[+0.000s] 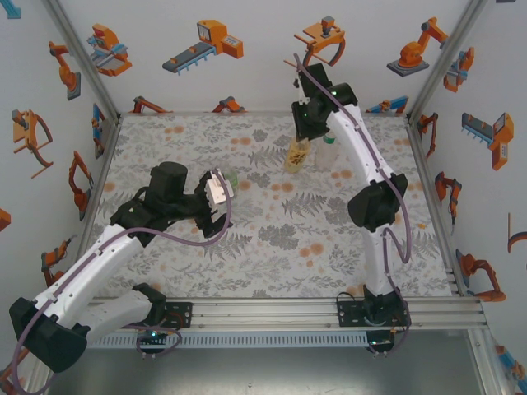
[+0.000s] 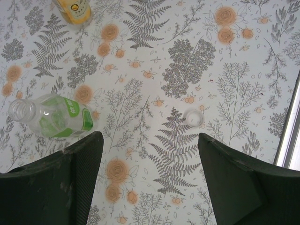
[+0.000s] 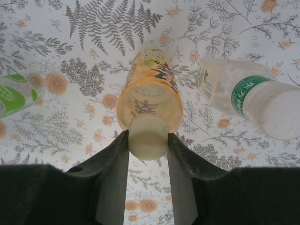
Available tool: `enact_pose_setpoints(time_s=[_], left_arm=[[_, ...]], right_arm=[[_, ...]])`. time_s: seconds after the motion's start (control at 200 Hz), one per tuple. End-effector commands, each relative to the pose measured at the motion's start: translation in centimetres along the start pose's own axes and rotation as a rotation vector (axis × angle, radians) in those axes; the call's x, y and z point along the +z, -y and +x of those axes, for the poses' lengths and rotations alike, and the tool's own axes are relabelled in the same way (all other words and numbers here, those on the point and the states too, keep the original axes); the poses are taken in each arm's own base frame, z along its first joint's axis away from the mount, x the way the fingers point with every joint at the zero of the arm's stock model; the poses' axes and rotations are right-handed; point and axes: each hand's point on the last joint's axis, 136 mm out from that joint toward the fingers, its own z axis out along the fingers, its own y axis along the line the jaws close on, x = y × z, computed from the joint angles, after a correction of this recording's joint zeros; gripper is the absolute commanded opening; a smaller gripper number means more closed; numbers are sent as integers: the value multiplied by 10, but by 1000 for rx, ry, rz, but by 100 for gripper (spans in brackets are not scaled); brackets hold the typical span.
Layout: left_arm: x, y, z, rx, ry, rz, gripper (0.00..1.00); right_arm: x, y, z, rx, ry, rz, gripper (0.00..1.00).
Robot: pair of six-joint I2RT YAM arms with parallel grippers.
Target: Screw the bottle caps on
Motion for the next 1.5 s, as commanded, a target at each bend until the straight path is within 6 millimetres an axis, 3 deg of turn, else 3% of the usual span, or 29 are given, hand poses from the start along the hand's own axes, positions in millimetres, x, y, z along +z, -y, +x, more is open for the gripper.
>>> enact_pose_setpoints(time_s=[0.0,0.065,0.245,0.476,1.001,1.492], left_arm=[[-1,-2,-4,-11,14,-4,76],[-1,-2,-4,-12,12,-1,76],[1,-3,-3,-16,8,0,76],[1,-3,-3,-19,9,5,76],[0,-4,-4,-18,15,2,77],[-1,-6,-6,-31,21,-4,78]], right_arm=[[10,12,0,-13,-15,36,0],[13,13,0,-7,-21,28,0],[19,11,0,4,-24,12,29],[18,9,-7,9,3,2,38],[11,6,-19,12,49,-15,44],[-16,6,-22,12,83,-16,45]])
